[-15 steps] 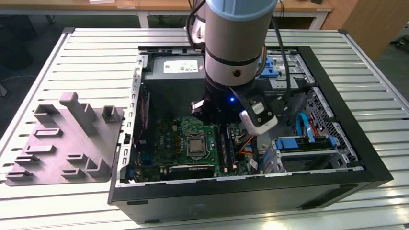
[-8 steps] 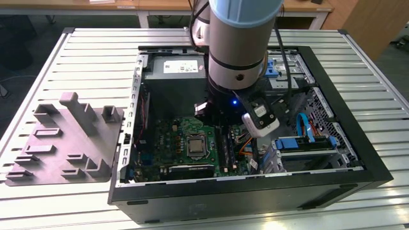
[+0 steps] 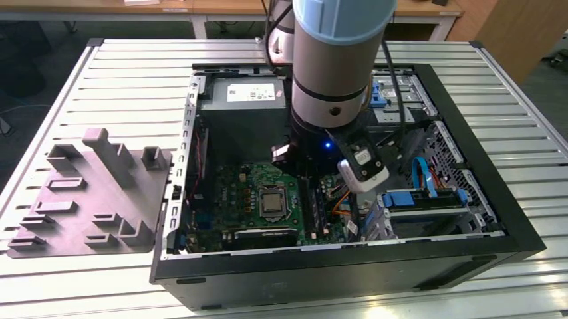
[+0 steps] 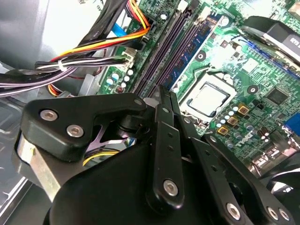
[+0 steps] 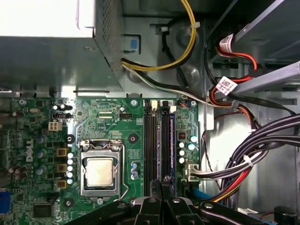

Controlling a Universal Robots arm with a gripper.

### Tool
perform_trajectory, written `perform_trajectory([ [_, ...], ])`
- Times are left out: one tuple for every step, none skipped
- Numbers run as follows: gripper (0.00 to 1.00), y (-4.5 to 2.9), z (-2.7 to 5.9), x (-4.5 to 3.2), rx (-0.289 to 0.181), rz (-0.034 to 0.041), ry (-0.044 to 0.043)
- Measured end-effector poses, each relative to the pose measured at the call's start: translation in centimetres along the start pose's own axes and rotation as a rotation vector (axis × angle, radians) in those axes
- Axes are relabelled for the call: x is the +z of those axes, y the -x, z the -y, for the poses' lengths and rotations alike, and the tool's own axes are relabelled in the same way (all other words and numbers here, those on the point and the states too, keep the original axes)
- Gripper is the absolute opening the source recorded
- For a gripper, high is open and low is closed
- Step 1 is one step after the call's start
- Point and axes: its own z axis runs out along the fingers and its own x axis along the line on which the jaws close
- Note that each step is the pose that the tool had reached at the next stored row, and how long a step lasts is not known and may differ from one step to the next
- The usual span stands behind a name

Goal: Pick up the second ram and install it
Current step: 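Insert the second ram into the second slot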

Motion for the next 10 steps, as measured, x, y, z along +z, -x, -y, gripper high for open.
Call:
perform_trajectory([
  [0.12,0.00,0.00,0.06,0.000,-0.0001,0.0001],
  [0.12,-0.01,-0.02,0.14,0.000,-0.0001,0.0004],
  [0.12,-0.02,-0.07,0.18,0.000,-0.0001,0.0002],
  [0.12,-0.02,-0.16,0.22,0.000,-0.0001,0.0003],
  [0.12,-0.02,-0.23,0.25,0.000,-0.0001,0.0004],
  [0.12,-0.02,-0.29,0.29,0.000,0.0000,0.0006],
  [0.12,-0.02,-0.32,0.35,0.000,-0.0001,0.0006],
  [0.12,-0.03,-0.32,0.47,0.000,-0.0001,0.0006],
  [0.12,-0.04,-0.32,0.64,0.000,-0.0001,0.0005],
  [0.12,-0.05,-0.31,0.81,0.000,-0.0001,0.0004],
])
